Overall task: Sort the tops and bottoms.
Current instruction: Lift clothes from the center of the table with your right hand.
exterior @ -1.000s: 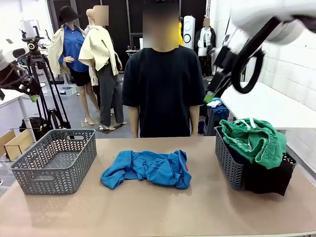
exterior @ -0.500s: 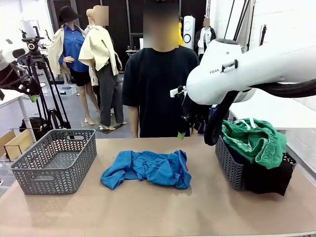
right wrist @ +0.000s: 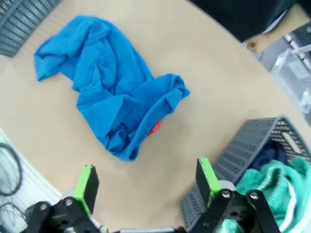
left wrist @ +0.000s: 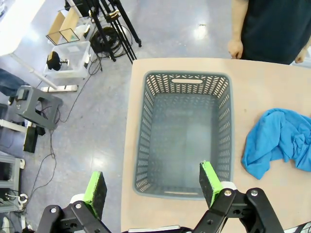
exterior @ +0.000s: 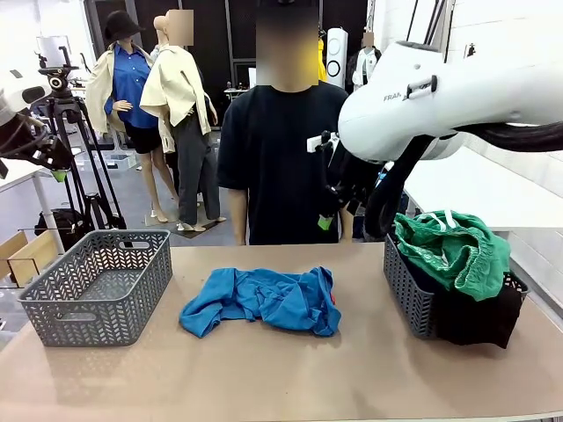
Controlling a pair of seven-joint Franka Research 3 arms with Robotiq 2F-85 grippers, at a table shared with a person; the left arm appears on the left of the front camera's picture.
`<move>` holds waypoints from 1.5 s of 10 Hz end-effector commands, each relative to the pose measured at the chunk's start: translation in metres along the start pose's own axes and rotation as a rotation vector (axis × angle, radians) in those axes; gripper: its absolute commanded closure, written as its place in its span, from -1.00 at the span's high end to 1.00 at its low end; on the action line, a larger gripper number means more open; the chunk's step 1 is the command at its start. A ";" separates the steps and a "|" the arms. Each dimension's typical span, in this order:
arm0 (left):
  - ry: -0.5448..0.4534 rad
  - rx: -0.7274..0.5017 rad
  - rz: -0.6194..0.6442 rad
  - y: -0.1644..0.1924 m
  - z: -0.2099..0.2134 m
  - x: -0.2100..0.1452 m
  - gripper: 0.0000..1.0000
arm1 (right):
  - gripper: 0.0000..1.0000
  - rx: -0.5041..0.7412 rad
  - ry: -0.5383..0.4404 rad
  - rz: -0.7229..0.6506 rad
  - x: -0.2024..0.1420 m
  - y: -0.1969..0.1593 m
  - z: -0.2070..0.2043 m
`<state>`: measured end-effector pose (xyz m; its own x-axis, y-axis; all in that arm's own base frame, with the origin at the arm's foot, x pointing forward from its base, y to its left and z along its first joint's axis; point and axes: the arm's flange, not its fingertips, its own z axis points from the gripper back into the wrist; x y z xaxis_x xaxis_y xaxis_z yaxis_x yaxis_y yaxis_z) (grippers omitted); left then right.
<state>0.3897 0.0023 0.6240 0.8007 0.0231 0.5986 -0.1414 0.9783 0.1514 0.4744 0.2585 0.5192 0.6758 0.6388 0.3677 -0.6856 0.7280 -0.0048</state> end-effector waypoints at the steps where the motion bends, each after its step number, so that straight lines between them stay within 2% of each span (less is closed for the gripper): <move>1: 0.001 0.015 -0.003 0.003 0.000 0.000 1.00 | 1.00 0.065 0.089 0.038 0.016 0.002 -0.045; 4: 0.001 0.015 -0.003 0.003 0.000 0.000 1.00 | 1.00 0.158 0.277 0.082 0.031 0.026 -0.123; 6: 0.001 0.015 -0.003 0.003 0.000 0.000 1.00 | 1.00 0.125 0.353 0.061 0.029 0.033 -0.163; 9: 0.001 0.015 -0.003 0.003 0.000 0.000 1.00 | 1.00 0.095 0.404 0.025 0.022 0.040 -0.180; 11: 0.001 0.015 -0.003 0.003 0.000 0.000 1.00 | 1.00 -0.050 0.391 -0.011 0.012 0.041 -0.163; 15: 0.001 0.015 -0.003 0.003 0.000 0.000 1.00 | 1.00 -0.041 0.368 -0.095 0.002 0.019 -0.158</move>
<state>0.3898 0.0025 0.6238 0.8010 0.0235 0.5982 -0.1419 0.9782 0.1517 0.5103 0.3202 0.3768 0.7709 0.6370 -0.0046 -0.6369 0.7706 -0.0222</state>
